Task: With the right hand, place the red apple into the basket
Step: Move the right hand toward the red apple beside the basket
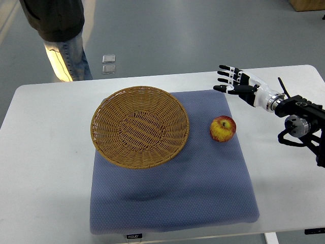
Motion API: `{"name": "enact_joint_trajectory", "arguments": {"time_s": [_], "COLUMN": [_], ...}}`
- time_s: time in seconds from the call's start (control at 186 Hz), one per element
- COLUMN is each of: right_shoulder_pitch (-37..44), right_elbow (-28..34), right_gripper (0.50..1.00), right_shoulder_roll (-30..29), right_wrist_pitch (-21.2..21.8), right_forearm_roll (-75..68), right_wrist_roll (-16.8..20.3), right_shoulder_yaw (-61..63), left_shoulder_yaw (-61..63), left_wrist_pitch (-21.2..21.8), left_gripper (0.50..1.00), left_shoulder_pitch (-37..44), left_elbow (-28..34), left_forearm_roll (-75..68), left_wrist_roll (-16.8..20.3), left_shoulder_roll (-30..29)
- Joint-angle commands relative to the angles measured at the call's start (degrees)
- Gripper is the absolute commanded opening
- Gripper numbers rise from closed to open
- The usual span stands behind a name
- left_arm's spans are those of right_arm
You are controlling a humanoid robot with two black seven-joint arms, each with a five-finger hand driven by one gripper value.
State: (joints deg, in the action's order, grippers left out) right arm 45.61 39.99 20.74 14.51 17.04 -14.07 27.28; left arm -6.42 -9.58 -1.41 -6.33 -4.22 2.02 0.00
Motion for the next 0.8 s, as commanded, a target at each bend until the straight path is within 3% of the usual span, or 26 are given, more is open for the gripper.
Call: {"name": "enact_joint_trajectory", "arguments": {"time_s": [0.0,0.456,0.795], "right_shoulder_pitch": [-0.09,0.27,1.67], "right_elbow": [0.00,0.17,5.27], "right_gripper": [0.924,0.926,0.924], "right_shoulder_roll": [0.00,0.35,7.12], "right_wrist_pitch": [0.00,0.35,9.93], "right_forearm_roll": [0.72,2.47,22.95], "right_wrist_roll": [0.00,0.00,-2.28], "right_shoulder_yaw": [0.14,-0.12,-0.12], "left_shoulder_yaw": [0.00,0.00,0.00], "left_wrist_pitch": [0.00,0.00,0.00], "left_gripper": [1.000,1.000,1.000], "left_shoulder_pitch": [0.00,0.00,0.00], "left_elbow": [-0.09,0.00,0.00], "left_forearm_roll": [0.00,0.00,0.00], "left_wrist_roll": [0.00,0.09,0.09], "left_shoulder_roll": [0.00,0.00,0.00]}}
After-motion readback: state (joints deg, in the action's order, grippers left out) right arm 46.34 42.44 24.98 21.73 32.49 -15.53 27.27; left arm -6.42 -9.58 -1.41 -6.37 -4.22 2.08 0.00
